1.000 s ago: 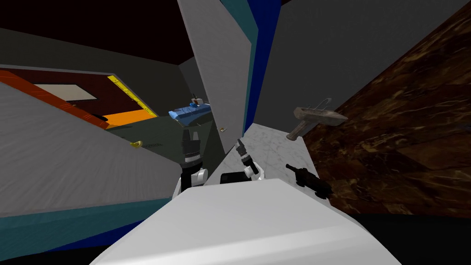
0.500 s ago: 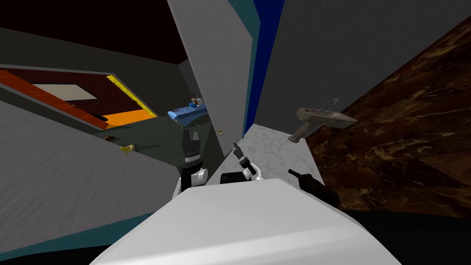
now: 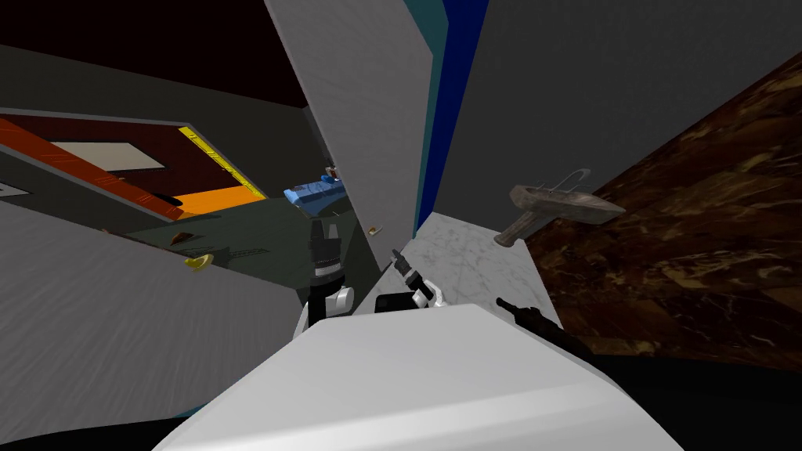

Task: Push the door open

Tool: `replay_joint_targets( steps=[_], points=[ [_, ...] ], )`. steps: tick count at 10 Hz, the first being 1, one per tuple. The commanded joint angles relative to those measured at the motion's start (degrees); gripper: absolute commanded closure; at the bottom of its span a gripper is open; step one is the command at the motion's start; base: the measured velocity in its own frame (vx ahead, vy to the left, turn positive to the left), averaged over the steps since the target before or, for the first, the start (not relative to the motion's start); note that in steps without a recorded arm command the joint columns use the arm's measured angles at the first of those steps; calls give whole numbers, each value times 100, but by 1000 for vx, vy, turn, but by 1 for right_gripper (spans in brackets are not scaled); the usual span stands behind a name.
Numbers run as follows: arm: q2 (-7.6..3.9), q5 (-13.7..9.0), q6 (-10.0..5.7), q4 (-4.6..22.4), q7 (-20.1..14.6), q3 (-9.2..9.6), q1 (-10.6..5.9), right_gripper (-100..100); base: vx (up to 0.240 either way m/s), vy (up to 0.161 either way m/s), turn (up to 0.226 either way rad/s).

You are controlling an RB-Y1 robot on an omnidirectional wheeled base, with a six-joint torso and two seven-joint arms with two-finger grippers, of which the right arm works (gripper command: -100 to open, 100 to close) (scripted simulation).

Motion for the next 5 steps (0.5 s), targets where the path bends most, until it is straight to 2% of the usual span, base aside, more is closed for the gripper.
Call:
replay_joint_targets(
  steps=[1,3,5],
  points=[
    [0,8,-30,160,6,103,-52,-100,111,-34,9],
    [-6,17,-79,502,1,307,-192,-100,149,-38,16],
    [-8,21,-102,659,-2,401,-257,-100,142,-30,11]
  ],
)
